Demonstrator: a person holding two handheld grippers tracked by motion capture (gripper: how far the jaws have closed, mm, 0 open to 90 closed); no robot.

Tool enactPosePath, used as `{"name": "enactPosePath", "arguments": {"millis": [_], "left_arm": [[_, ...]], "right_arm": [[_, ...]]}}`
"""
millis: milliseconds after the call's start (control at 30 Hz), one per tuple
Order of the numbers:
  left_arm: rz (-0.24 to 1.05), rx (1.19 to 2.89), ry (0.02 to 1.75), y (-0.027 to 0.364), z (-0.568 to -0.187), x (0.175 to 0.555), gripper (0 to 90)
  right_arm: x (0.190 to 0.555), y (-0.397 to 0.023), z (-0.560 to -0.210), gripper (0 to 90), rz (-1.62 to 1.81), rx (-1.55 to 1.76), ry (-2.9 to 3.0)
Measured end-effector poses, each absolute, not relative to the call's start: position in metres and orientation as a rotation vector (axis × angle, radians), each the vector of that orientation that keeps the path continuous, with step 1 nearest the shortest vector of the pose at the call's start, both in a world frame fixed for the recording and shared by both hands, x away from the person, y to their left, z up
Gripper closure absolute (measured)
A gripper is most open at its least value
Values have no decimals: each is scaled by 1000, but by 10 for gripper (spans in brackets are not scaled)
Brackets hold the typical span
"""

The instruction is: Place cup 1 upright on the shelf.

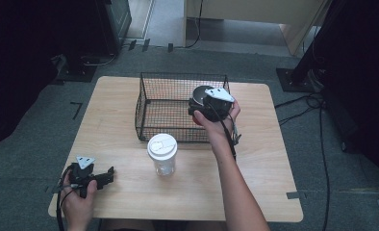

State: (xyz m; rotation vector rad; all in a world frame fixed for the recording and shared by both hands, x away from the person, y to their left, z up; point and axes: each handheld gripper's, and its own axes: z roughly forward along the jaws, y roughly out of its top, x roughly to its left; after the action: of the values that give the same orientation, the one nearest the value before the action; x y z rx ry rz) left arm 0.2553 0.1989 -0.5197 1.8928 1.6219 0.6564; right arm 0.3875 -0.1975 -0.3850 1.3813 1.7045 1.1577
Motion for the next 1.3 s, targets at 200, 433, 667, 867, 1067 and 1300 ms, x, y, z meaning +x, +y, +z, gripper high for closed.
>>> {"name": "enactPosePath", "arguments": {"millis": [200, 433, 667, 867, 1067, 1300], "left_arm": [[655, 1895, 1618, 198, -520, 256, 0], [654, 1896, 1619, 198, -520, 256, 0], [655, 1895, 1618, 198, -520, 256, 0], [655, 1897, 1618, 198, -520, 256, 0], [655, 1897, 1618, 198, -520, 256, 0], [655, 1896, 1618, 198, -520, 256, 0]], "right_arm": [[402, -192, -400, 72, 1115, 1414, 1741], [411, -190, -411, 73, 1112, 1465, 1753], [418, -191, -420, 73, 1032, 1520, 1805], [419, -188, -426, 73, 1010, 1512, 1845], [421, -185, -433, 73, 977, 1505, 1880], [419, -186, -435, 72, 968, 1503, 1871]]}}
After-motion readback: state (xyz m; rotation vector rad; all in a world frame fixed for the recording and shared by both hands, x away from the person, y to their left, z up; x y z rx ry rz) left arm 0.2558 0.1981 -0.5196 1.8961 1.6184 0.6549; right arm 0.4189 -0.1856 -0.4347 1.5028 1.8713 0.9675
